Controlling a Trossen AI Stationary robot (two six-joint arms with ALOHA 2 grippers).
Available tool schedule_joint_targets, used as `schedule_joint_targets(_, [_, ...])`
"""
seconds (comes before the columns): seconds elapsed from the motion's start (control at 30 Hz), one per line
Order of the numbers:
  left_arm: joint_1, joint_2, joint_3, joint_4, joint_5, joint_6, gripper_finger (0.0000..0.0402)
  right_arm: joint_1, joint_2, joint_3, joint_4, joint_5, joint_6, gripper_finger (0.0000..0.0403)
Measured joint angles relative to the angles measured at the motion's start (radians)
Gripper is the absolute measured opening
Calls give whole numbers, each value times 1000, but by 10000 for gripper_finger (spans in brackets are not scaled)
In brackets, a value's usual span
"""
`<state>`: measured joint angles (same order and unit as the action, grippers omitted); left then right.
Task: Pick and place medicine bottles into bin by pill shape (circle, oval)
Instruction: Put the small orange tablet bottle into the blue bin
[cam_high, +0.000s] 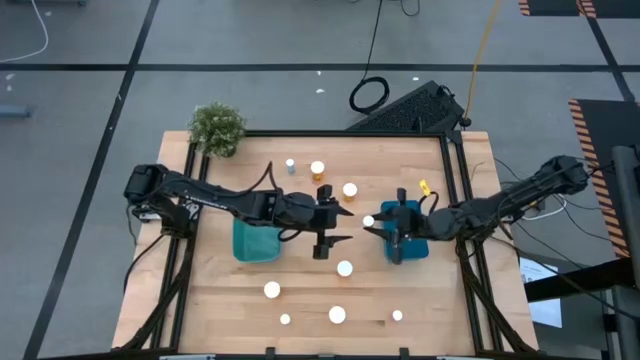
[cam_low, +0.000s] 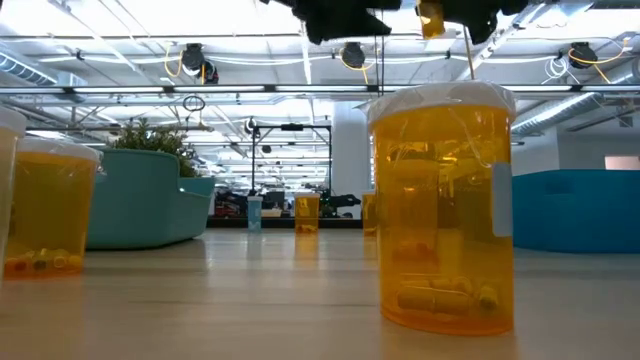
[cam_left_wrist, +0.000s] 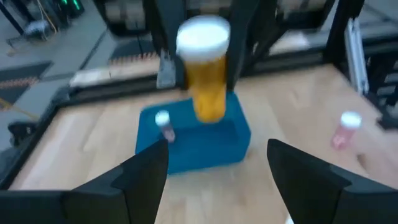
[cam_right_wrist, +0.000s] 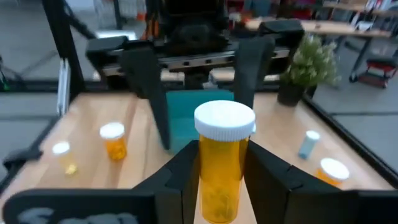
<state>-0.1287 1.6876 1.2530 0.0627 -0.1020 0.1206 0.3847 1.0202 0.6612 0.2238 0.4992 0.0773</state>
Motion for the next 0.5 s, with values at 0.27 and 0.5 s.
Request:
schedule_joint_targets(0.27, [2, 40, 0, 98, -5, -41, 273, -5, -65, -151, 286, 3, -77, 105])
schedule_joint_targets(0.5, [8, 89, 1, 201, -20, -69, 273, -5, -79, -164, 312, 5, -106, 105])
